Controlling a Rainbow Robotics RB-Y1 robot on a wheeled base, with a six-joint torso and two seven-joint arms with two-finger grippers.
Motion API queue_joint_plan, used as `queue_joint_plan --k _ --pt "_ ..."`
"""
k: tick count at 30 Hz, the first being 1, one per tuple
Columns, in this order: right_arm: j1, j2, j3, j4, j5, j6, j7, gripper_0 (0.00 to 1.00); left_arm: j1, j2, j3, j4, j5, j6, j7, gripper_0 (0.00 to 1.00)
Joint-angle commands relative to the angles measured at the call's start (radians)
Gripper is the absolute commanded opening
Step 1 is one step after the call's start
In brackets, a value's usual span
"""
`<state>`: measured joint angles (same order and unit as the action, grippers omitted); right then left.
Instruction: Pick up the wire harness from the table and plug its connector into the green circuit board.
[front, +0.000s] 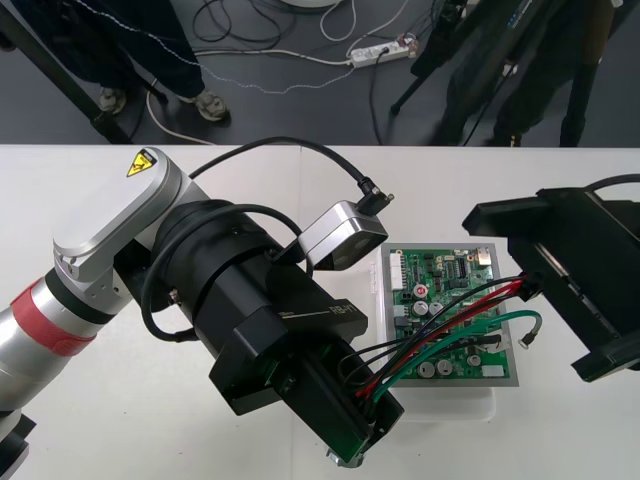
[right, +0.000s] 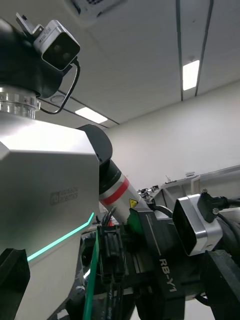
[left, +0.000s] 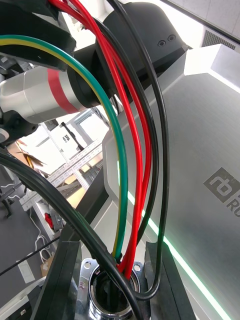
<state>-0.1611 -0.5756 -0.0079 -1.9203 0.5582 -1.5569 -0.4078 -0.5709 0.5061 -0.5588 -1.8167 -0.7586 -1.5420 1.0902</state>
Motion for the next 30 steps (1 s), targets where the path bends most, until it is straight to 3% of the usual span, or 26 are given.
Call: queue_joint_plan --k 1,11,30 --pt "0.023 0.026 0.039 -0.032 -0.037 0.012 -0.048 1.0 0.008 -0.024 -0.007 -0.032 0.005 -0.029 -0.003 0.0" --pt "0.032 0.094 0.054 -0.032 -0.052 0.041 -0.06 1.0 0.008 -0.024 -0.007 -0.032 0.005 -0.029 -0.003 0.0" --pt "0.072 0.089 0.072 -0.034 -0.118 0.024 -0.081 1.0 0.008 -0.024 -0.007 -0.032 0.005 -0.029 -0.001 0.0"
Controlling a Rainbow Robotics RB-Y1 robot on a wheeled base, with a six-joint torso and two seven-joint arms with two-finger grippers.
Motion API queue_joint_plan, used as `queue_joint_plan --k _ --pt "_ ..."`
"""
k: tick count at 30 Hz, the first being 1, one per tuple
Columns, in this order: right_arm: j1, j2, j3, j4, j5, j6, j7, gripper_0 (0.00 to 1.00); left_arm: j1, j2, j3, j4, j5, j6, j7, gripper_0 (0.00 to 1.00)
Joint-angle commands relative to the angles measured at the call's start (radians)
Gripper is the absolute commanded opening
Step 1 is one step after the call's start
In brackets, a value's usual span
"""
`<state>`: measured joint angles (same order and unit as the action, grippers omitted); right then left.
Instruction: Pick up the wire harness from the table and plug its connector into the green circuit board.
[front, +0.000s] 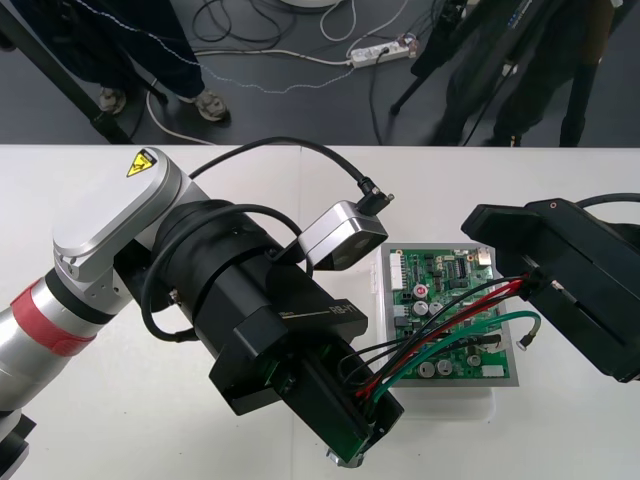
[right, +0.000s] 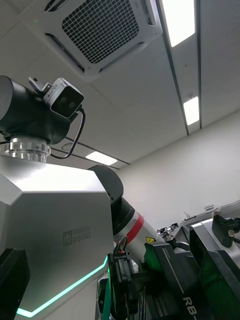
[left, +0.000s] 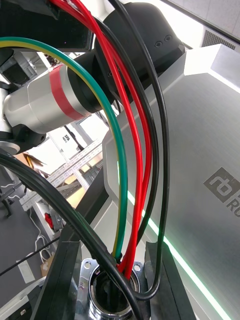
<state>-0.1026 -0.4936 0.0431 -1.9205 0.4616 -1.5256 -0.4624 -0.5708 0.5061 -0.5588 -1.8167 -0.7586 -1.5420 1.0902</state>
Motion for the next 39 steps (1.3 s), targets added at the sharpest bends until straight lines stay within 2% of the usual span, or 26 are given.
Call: queue_joint_plan --k 1,27,29,31,34,39 --pt "0.014 0.007 0.024 -0.032 -0.023 -0.007 -0.028 1.0 0.008 -0.024 -0.006 -0.032 0.005 -0.029 -0.001 0.0" --pt "0.017 0.021 0.034 -0.032 -0.023 -0.002 -0.028 1.0 0.008 -0.024 -0.007 -0.032 0.005 -0.029 -0.001 0.0" --pt "0.017 0.021 0.034 -0.032 -0.023 -0.002 -0.028 0.31 0.008 -0.024 -0.007 -0.032 0.004 -0.029 -0.001 0.0" --pt "0.017 0.021 0.035 -0.034 -0.023 -0.002 -0.027 0.16 0.008 -0.024 -0.007 -0.032 0.005 -0.029 -0.001 0.0" --pt "0.017 0.02 0.035 -0.032 -0.023 -0.004 -0.024 0.0 0.008 -0.024 -0.006 -0.032 0.005 -0.029 0.0 0.0" --pt "0.017 0.02 0.035 -0.032 -0.023 -0.004 -0.024 0.0 0.008 -0.023 -0.007 -0.032 0.007 -0.029 -0.001 0.0"
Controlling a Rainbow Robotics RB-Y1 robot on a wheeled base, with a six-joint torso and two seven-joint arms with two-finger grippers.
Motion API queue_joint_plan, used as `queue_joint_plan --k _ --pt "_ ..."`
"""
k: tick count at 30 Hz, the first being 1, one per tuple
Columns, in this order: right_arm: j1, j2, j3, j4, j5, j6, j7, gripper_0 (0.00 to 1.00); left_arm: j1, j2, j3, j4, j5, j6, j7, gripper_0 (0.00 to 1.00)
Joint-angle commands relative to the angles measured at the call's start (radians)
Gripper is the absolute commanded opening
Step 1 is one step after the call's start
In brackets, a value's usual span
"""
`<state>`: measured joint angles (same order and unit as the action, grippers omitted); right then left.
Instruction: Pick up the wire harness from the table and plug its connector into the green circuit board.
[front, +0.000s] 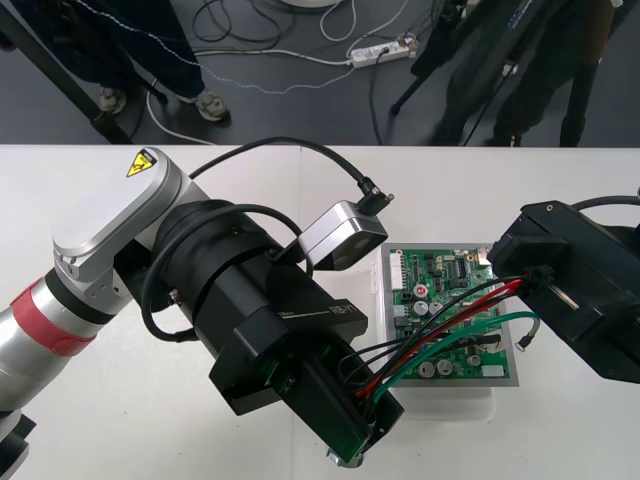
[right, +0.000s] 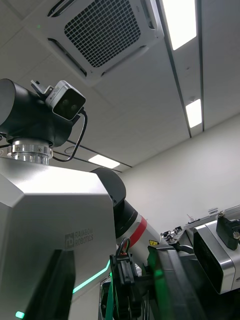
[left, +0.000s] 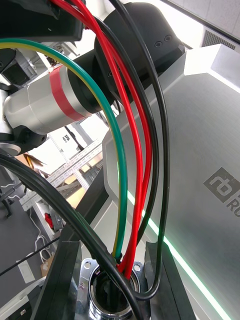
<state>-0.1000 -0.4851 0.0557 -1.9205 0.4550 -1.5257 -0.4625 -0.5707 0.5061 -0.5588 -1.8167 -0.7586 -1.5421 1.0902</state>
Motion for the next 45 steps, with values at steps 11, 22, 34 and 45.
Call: queue_joint_plan --k 11,22,34,45 --pt "0.014 0.011 0.023 -0.032 -0.016 -0.004 -0.024 0.0 0.008 -0.023 -0.006 -0.03 0.007 -0.029 0.0 0.0" --pt "0.014 0.011 0.023 -0.032 -0.016 -0.004 -0.024 0.0 0.008 -0.014 -0.006 -0.032 0.015 -0.029 -0.001 0.81" --pt "0.016 -0.001 -0.002 -0.022 -0.001 -0.007 -0.021 0.0 0.008 -0.011 0.068 -0.032 0.001 -0.029 -0.012 1.0" --pt "0.011 -0.122 -0.073 -0.025 0.017 -0.005 -0.027 0.0 0.009 0.037 0.23 -0.032 -0.08 -0.029 -0.036 1.0"
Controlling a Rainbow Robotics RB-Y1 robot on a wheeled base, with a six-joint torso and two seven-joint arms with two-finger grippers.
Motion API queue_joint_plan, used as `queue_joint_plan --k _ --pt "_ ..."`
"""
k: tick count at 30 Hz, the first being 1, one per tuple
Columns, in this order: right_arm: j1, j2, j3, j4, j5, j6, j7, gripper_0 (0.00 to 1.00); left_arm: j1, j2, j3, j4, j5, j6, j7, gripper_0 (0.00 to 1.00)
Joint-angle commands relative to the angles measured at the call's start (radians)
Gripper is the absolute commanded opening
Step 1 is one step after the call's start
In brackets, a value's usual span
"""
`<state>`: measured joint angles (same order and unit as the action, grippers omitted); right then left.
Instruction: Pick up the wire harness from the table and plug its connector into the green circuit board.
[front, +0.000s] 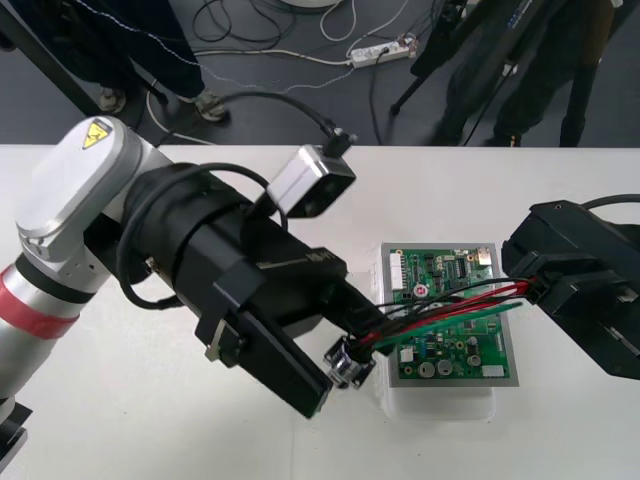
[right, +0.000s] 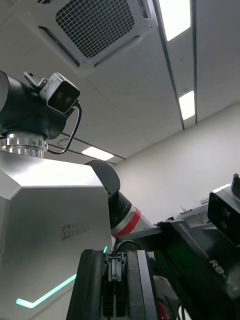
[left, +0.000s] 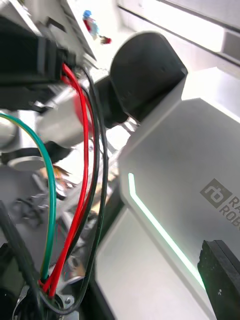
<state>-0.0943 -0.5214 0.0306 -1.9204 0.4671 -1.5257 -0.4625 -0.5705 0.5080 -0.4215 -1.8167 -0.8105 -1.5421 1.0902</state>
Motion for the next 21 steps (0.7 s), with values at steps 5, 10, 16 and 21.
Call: queue_joint_plan --k 5,10,16,21 --pt "0.002 -0.144 -0.067 -0.025 0.024 -0.005 -0.028 0.0 0.009 0.064 0.227 -0.032 -0.072 -0.029 -0.046 1.0" --pt "-0.007 -0.151 -0.126 -0.025 0.111 -0.005 -0.033 0.0 0.011 0.064 0.329 -0.032 -0.098 -0.029 -0.047 1.0" --pt "-0.036 -0.152 -0.143 -0.025 0.193 0.024 -0.036 0.0 0.046 0.063 0.417 -0.032 -0.099 -0.029 -0.05 1.0" --pt "-0.048 -0.151 -0.143 -0.051 0.237 0.099 -0.028 0.0 0.081 0.034 0.461 -0.03 -0.101 -0.029 -0.055 1.0"
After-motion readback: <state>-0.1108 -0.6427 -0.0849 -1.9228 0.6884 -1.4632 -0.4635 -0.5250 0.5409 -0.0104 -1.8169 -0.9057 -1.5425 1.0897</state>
